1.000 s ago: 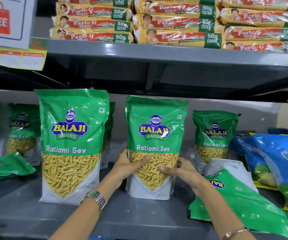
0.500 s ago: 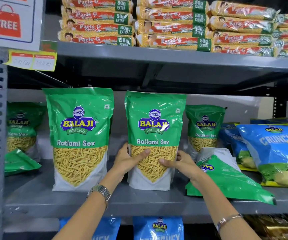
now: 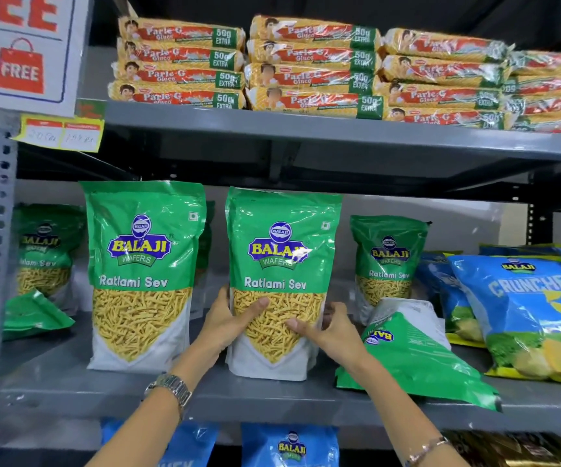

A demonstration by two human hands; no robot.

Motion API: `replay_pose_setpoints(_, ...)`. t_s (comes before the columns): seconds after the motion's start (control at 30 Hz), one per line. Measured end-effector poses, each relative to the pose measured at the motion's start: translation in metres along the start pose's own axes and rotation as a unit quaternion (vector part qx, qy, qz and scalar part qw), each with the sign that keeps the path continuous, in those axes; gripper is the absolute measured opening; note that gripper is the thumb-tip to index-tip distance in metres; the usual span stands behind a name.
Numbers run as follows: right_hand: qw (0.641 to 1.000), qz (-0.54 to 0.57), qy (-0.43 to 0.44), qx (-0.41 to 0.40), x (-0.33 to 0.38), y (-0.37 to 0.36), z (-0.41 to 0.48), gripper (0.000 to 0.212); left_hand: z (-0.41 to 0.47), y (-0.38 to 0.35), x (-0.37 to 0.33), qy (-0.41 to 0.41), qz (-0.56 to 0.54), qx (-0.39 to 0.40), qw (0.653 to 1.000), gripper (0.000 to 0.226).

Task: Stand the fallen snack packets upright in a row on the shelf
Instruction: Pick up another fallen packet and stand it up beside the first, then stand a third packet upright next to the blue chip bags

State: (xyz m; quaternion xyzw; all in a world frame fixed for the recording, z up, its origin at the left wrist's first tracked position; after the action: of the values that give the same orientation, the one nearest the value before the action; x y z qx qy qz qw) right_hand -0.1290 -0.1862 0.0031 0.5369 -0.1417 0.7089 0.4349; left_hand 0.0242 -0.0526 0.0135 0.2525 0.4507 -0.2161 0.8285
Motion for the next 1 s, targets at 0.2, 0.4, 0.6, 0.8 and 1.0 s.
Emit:
replay_pose_setpoints(0.2,0.978,-0.156,0.136,-0.042,0.02,0.062,-0.031,0.063,-0.037,0.006,-0.029,-0.113,0.017,-0.172,0.978,0.126)
replay_pose_setpoints(0.4,0.882,-0.419,0.207,0.053,0.009,0.096,-0.074,0.056,-0.077,-0.029,-0.087,-0.271,0.017,-0.216,0.938,0.056)
replay_pose_setpoints(0.6,0.771,-0.519,0.369,-0.009,0.035,0.106,-0.091,0.02,-0.076,-0.091,-0.101,-0.293,0.037,-0.075,0.953,0.034)
replay_pose_setpoints(0.8,0.808,-0.419,0.401,-0.102,0.11,0.163,-0.061,0.009,-0.057,-0.127,-0.107,-0.251,0.024,0.012,0.968,0.053)
replay_pose_setpoints(1.0,0.86,-0.391,0.303,-0.126,0.16,0.216,0.026,0.017,-0.003,-0.186,-0.086,-0.151,0.118,0.071,0.979,0.099)
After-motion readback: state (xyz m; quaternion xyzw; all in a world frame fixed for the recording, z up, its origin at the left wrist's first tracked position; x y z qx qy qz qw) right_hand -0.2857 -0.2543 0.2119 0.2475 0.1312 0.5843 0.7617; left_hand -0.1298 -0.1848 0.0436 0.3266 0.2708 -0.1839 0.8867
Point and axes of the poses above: each hand's wrist, its own z-axis towards the middle knuckle, its own y-axis out of the back of the hand, x = y × z, the point moved 8 cm from there along z, towards the middle knuckle, and after that the axes turned 6 degrees about z, right-handed, at the moved point
